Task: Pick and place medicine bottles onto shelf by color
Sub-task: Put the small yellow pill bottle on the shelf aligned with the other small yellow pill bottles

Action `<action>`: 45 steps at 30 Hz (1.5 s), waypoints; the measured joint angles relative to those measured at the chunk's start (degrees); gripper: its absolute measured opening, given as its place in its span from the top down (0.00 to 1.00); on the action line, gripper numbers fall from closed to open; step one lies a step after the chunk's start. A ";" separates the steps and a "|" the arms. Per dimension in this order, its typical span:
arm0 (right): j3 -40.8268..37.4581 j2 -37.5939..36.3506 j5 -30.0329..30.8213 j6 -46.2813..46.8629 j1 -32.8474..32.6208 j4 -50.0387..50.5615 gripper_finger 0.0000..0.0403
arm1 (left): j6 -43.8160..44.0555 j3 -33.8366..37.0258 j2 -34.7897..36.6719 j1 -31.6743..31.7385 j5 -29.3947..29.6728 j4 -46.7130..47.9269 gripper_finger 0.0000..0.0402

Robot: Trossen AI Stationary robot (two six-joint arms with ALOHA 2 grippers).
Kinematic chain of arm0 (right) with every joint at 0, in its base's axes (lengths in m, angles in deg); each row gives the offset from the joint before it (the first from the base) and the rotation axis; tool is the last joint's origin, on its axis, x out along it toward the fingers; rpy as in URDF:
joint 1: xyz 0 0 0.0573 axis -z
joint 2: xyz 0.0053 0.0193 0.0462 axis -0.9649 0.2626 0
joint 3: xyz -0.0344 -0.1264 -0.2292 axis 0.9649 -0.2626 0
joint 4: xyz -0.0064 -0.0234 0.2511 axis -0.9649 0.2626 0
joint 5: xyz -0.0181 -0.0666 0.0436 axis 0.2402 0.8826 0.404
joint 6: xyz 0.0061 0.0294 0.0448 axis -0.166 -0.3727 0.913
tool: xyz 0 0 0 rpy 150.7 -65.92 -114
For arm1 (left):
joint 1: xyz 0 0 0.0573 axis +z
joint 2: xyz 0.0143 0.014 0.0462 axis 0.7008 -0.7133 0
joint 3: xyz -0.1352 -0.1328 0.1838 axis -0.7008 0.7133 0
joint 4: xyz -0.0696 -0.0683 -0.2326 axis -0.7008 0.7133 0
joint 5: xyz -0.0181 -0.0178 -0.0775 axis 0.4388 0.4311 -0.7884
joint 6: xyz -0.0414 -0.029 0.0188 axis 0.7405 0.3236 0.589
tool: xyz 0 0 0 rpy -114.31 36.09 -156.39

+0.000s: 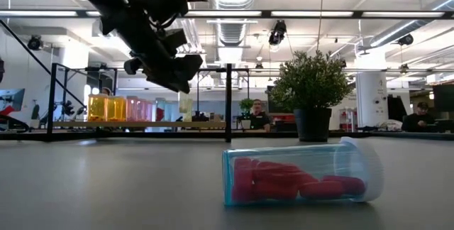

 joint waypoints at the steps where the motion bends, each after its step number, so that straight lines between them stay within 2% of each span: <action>1: 0.00 0.00 -0.03 0.13 0.01 -0.02 0.44 | 0.00 0.00 0.01 0.00 0.01 -0.01 0.70; 12: 0.00 0.00 -0.09 0.43 0.01 -0.02 0.44 | 0.19 0.14 0.02 0.22 0.00 -0.08 0.70; 17: 0.00 0.00 -0.23 0.50 -0.01 -0.02 0.44 | 4.44 0.20 0.02 0.22 0.08 -0.07 0.70; 45: 0.00 0.00 -0.31 0.48 -0.01 -0.24 0.44 | 4.40 1.09 -2.95 0.66 1.73 -1.03 0.70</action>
